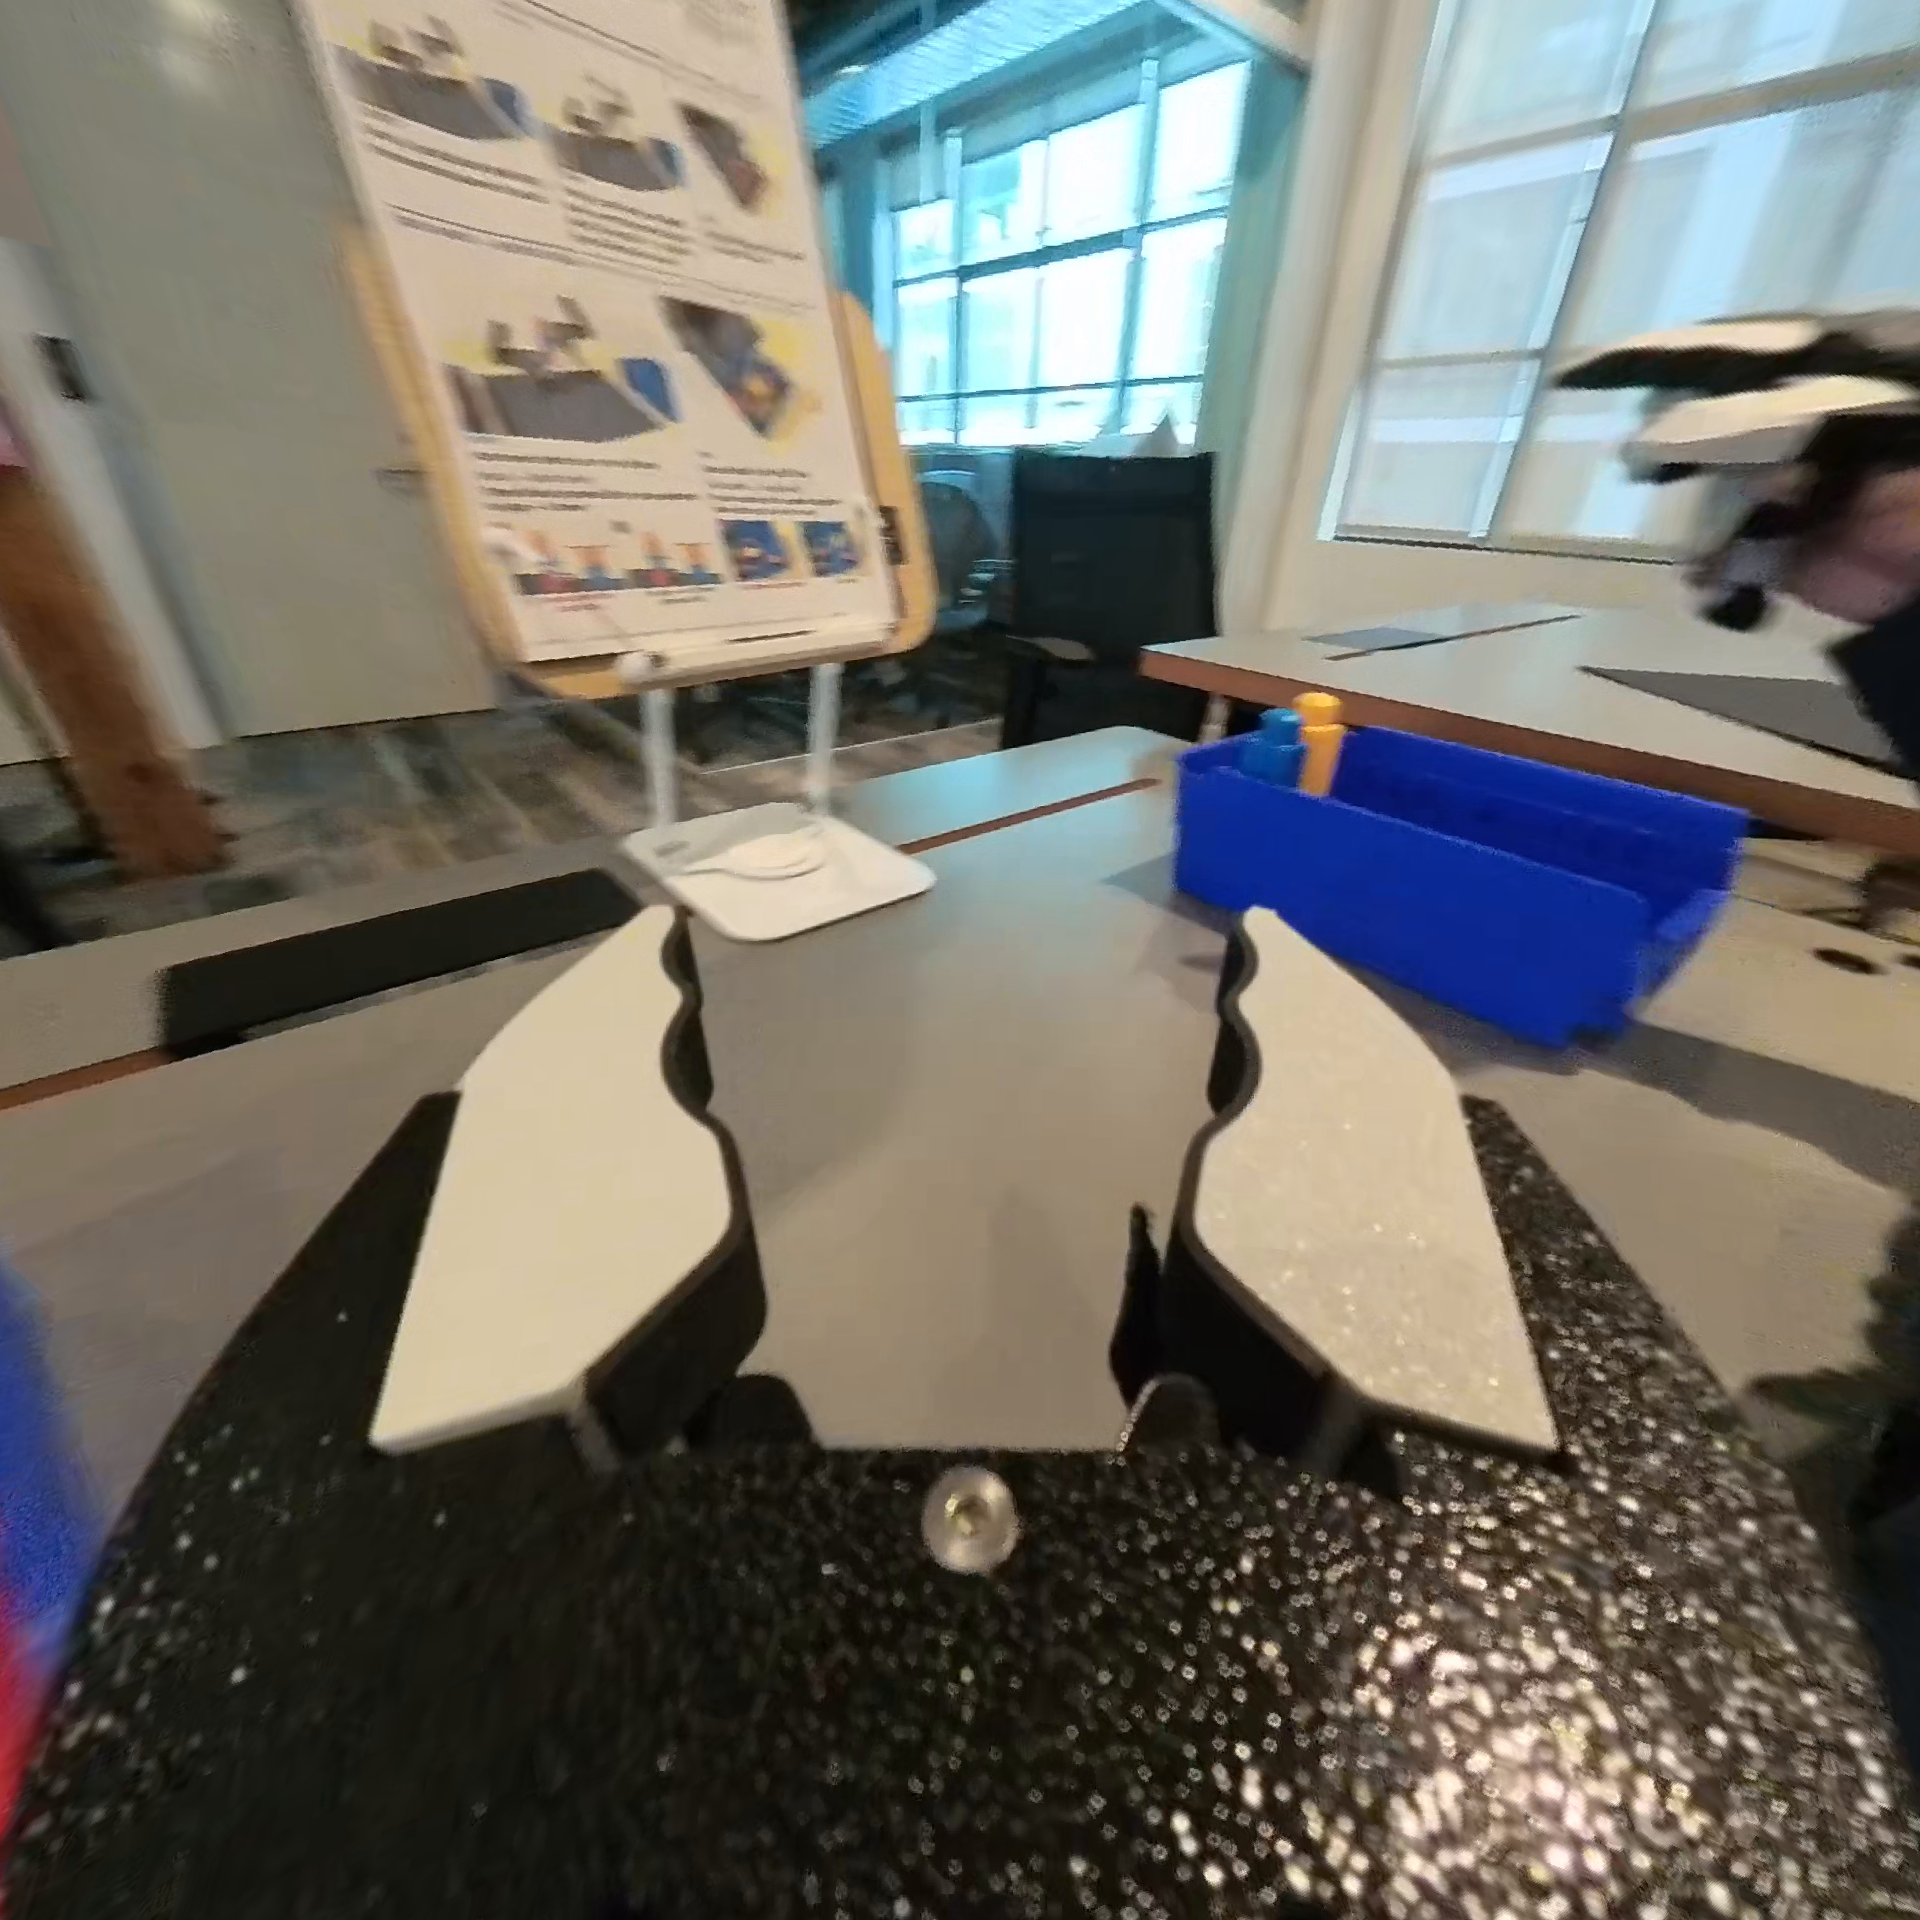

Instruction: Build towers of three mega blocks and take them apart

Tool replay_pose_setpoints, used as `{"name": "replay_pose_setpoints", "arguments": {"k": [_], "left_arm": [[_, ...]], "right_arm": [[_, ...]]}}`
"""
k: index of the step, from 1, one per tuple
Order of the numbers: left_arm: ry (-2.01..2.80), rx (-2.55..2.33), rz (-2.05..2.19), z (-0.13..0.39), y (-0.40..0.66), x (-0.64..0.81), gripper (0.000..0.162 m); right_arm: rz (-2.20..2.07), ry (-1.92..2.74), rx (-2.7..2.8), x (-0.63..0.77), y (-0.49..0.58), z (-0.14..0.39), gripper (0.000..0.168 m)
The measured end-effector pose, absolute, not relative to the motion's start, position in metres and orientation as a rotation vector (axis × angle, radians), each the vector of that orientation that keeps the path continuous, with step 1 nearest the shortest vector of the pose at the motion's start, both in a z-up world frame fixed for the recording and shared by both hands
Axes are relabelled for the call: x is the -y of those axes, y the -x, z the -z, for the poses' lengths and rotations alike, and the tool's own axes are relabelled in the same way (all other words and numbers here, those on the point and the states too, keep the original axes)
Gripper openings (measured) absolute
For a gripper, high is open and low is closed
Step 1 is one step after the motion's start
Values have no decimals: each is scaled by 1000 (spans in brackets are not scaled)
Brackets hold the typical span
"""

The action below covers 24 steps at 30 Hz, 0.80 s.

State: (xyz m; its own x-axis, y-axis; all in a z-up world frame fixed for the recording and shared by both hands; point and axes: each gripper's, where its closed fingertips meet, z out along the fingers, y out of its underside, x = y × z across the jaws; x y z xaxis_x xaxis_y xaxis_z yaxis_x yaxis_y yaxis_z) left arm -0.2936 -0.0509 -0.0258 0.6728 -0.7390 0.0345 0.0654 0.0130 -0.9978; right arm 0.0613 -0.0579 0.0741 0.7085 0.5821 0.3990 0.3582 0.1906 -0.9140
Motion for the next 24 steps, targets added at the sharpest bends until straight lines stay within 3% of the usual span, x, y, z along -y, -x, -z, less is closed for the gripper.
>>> {"name": "replay_pose_setpoints", "arguments": {"k": [4, 14, 24], "left_arm": [[1497, -493, 518, 28, 359, 50, 93], [1836, -302, 222, 67, 507, 23, 88], [2422, -486, 132, 158, 543, -27, 63]], "right_arm": [[-392, 1359, 737, 81, 16, -59, 59], [-846, 1453, 574, 37, 148, 41, 62], [-898, 1456, 644, 21, 204, 88, 53]]}}
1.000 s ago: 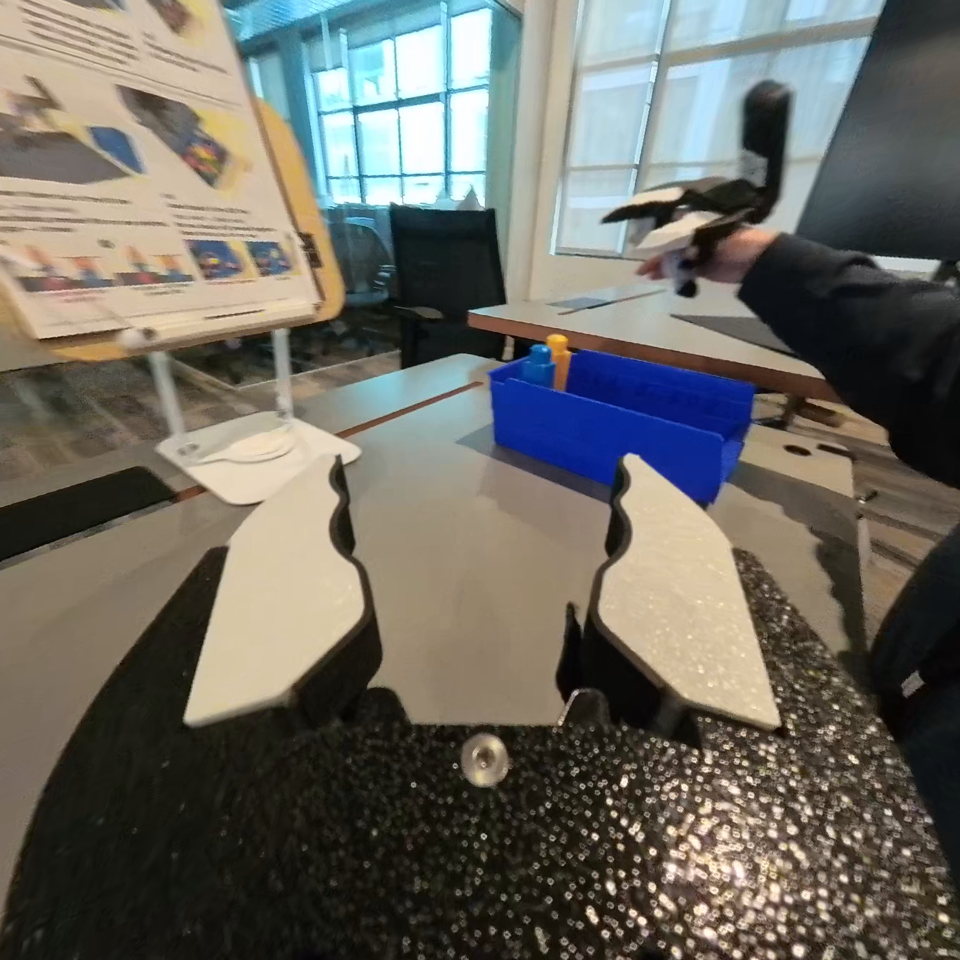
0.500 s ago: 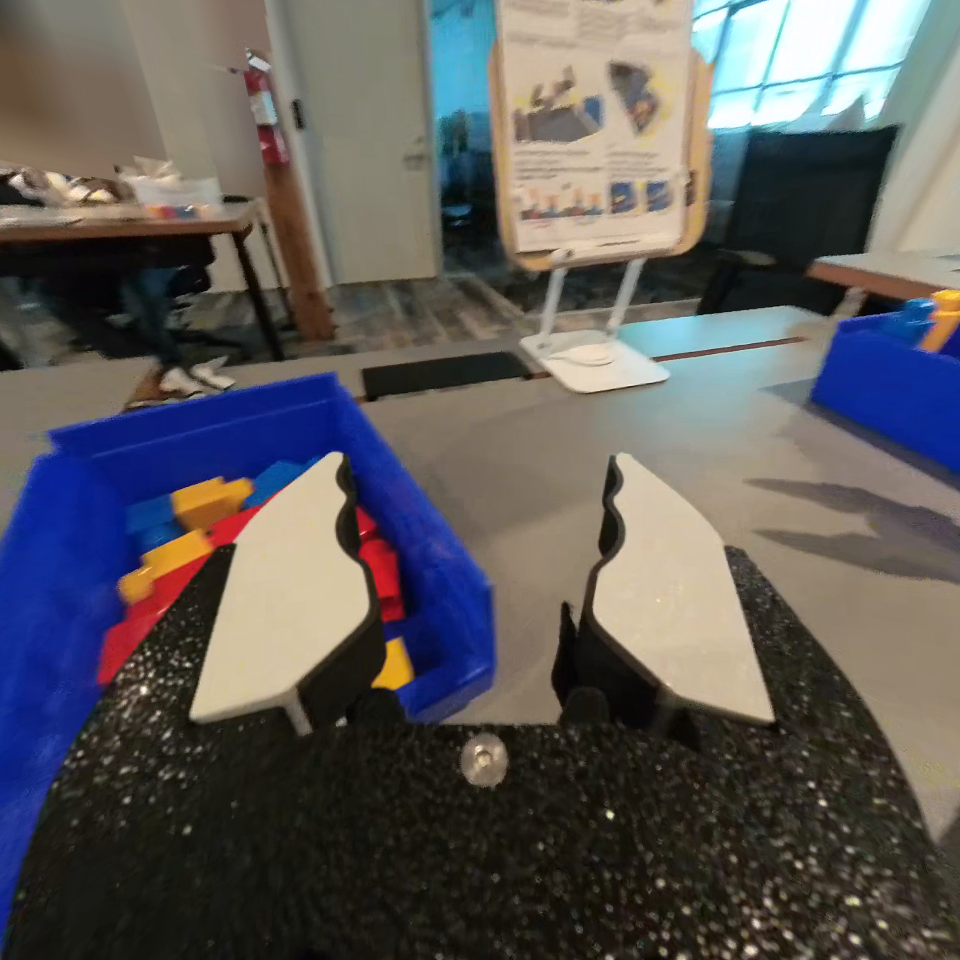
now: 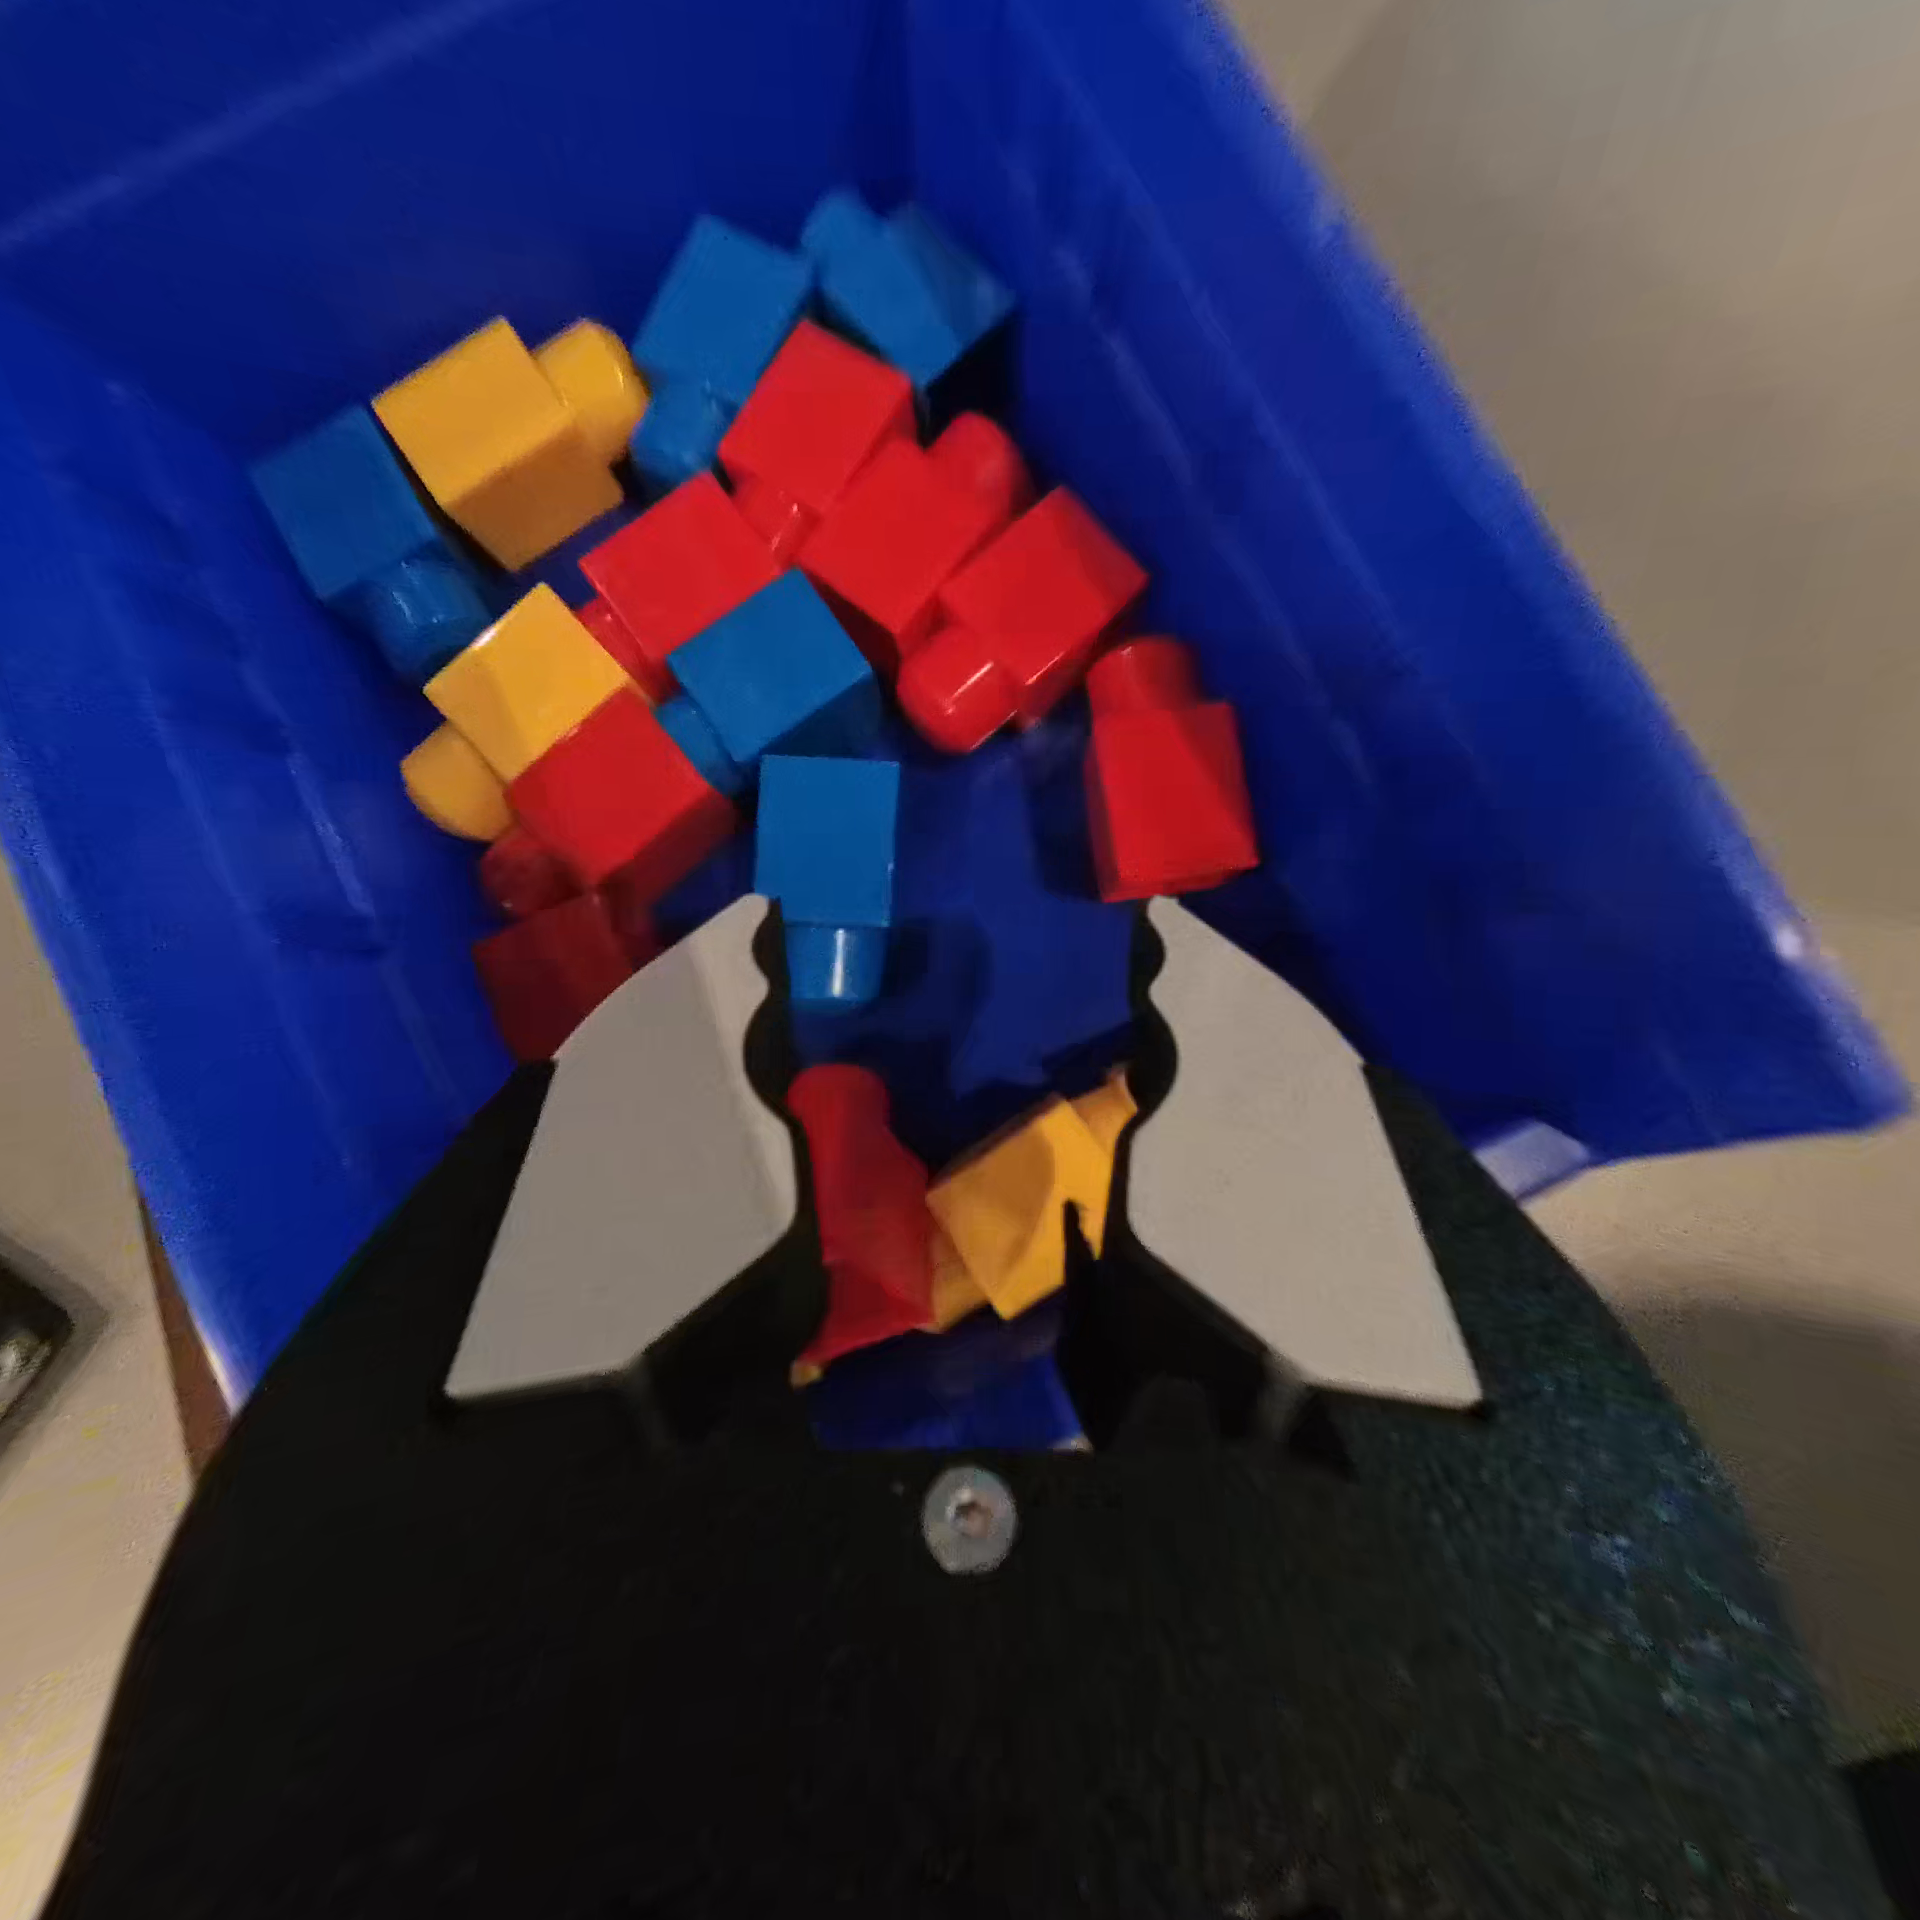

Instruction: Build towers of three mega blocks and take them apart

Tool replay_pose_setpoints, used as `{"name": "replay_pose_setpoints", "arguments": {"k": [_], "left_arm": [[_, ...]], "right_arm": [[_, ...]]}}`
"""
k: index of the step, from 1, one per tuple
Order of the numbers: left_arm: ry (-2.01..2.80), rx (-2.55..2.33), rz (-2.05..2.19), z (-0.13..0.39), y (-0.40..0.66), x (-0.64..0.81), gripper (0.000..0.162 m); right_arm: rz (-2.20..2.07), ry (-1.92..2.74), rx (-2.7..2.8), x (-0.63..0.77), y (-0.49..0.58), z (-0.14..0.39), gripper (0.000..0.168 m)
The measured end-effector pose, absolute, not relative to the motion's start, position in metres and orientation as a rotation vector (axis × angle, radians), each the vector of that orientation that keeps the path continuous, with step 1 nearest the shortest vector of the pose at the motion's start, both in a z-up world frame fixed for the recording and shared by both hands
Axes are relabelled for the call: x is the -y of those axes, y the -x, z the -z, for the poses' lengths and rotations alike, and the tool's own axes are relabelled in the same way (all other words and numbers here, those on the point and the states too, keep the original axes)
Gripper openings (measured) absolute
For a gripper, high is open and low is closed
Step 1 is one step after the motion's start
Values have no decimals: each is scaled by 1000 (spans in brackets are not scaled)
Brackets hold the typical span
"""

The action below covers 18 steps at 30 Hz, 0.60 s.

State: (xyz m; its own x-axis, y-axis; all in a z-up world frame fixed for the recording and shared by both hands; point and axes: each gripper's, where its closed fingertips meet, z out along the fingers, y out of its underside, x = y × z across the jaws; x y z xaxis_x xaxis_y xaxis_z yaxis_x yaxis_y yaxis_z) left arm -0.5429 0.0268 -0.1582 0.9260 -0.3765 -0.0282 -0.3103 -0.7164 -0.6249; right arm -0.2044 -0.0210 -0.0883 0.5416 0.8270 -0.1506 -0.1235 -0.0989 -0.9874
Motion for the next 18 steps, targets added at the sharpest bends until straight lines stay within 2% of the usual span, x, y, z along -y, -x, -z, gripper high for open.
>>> {"name": "replay_pose_setpoints", "arguments": {"k": [6, 14, 15, 17, 18], "left_arm": [[2604, -545, -45, 193, 558, -45, 62], [2742, -487, -54, 213, 566, -50, 64], [2749, -484, -38, 215, 565, -51, 60], [2768, -495, -16, 221, 564, -51, 37], [2764, -497, -30, 221, 565, -52, 37]], "right_arm": [[-889, 1420, 669, 27, 200, 88, 50], [-883, 1397, 650, 30, 185, 84, 48], [-883, 1392, 647, 31, 183, 83, 48], [-882, 1377, 640, 32, 179, 79, 48], [-880, 1369, 637, 33, 177, 77, 48]]}}
